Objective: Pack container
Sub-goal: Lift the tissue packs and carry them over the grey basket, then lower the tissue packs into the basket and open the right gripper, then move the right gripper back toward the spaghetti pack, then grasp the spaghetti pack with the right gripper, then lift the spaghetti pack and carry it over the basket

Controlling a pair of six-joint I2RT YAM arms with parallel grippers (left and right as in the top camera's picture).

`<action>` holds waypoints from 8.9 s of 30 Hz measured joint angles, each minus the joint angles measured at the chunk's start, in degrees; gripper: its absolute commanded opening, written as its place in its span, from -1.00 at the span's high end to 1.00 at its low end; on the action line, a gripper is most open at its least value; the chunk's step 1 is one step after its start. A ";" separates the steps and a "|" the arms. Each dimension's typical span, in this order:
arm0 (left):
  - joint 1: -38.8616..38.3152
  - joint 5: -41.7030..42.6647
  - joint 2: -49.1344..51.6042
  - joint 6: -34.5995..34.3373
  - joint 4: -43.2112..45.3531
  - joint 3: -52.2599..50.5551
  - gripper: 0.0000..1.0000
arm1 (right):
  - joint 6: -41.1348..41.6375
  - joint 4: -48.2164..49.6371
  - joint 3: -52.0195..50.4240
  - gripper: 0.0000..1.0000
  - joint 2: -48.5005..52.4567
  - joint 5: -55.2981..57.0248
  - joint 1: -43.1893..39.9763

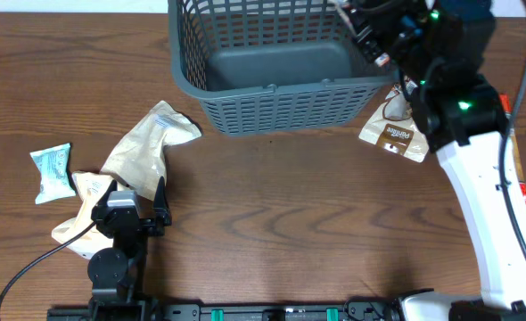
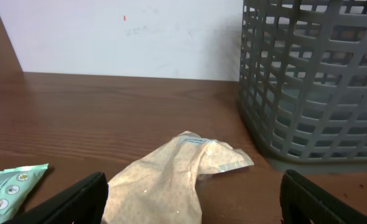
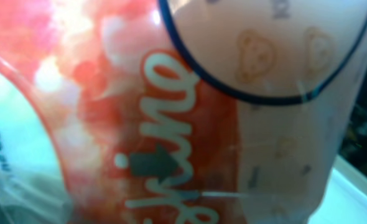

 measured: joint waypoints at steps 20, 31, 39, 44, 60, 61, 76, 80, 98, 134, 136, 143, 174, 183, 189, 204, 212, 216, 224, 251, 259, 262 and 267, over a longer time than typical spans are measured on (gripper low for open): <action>0.00 0.00 0.02 -1.97 0.00 0.00 -0.62 | -9.53 -10.93 1.33 0.72 14.19 -5.64 0.26; 0.00 0.00 0.02 -1.97 0.00 0.00 -0.62 | -12.52 -21.75 3.54 0.63 14.73 -8.37 0.31; 0.00 0.00 0.02 -1.97 0.00 0.00 -0.62 | -12.96 -20.39 3.63 0.28 14.84 -8.20 0.31; 0.00 0.00 0.02 -1.97 0.00 0.00 -0.62 | -12.00 -17.59 3.63 -0.50 15.04 -6.80 0.31; 0.00 0.00 0.07 -1.97 0.00 0.00 -0.62 | -11.74 -12.46 2.91 -0.66 17.90 -3.21 0.31; 0.00 0.00 0.07 -1.97 0.00 0.00 -0.62 | -11.74 -12.46 3.34 -0.65 17.90 -2.86 0.31; 0.00 0.00 0.07 -1.97 -0.11 0.00 -0.62 | -0.72 -4.59 7.93 -0.90 17.11 -1.25 -3.41; 0.00 0.02 0.07 -1.97 -0.13 0.00 -0.62 | 4.76 -7.26 10.45 -0.98 14.14 -1.42 -10.19; 0.00 0.00 0.07 -1.97 -0.11 0.00 -0.62 | 10.97 -35.26 11.98 -0.98 2.71 4.39 -38.12; 0.00 0.00 0.07 -1.97 -0.11 0.00 -0.62 | 3.30 -46.07 11.98 -0.98 35.01 12.26 -52.65; 0.00 0.00 0.07 -1.97 -0.07 0.00 -0.62 | 2.43 -45.70 11.98 -0.99 35.69 11.91 -52.65; 0.00 0.00 0.07 -1.97 0.02 0.00 -0.62 | -0.66 -42.69 11.98 -0.99 36.02 11.26 -52.65; 0.00 -0.22 0.07 -2.03 0.50 -0.02 -0.62 | -5.95 -37.27 11.98 -0.85 46.27 11.02 -51.36; 0.00 -0.26 0.07 -2.78 0.85 -0.02 -0.62 | -5.57 -36.87 11.98 -0.42 46.31 9.07 -51.39; 0.00 -0.44 0.07 -3.04 1.38 -0.07 -0.62 | -5.20 -36.76 11.98 -0.10 46.31 6.73 -51.36; 0.00 -0.44 0.07 -3.19 1.81 -0.13 -0.62 | -3.13 -37.09 12.76 0.62 46.14 4.37 -51.39; 0.00 -0.44 0.07 -3.19 1.81 -0.13 -0.62 | -2.08 -37.22 12.76 0.74 46.14 3.91 -51.36; 0.00 -0.44 0.07 -3.19 1.81 -0.13 -0.62 | -1.84 -37.20 12.76 0.74 46.03 3.89 -51.34; 0.00 -0.44 0.07 -3.19 1.81 -0.13 -0.62 | -1.64 -37.44 12.13 0.76 44.41 3.96 -49.51; 0.00 -0.46 0.07 -3.19 1.81 -0.13 -0.62 | 2.19 -26.93 11.13 0.95 13.35 3.56 -37.66; 0.00 -0.46 0.07 -3.19 1.81 -0.13 -0.62 | 2.54 -20.76 11.13 0.92 3.39 3.02 -26.95; 0.00 -0.44 0.07 -3.19 1.81 -0.13 -0.62 | 1.81 -19.10 11.13 0.96 1.20 2.49 -22.77; 0.00 -0.44 0.07 -3.19 1.81 -0.13 -0.62 | 0.00 -17.59 11.13 0.98 0.00 2.19 -16.26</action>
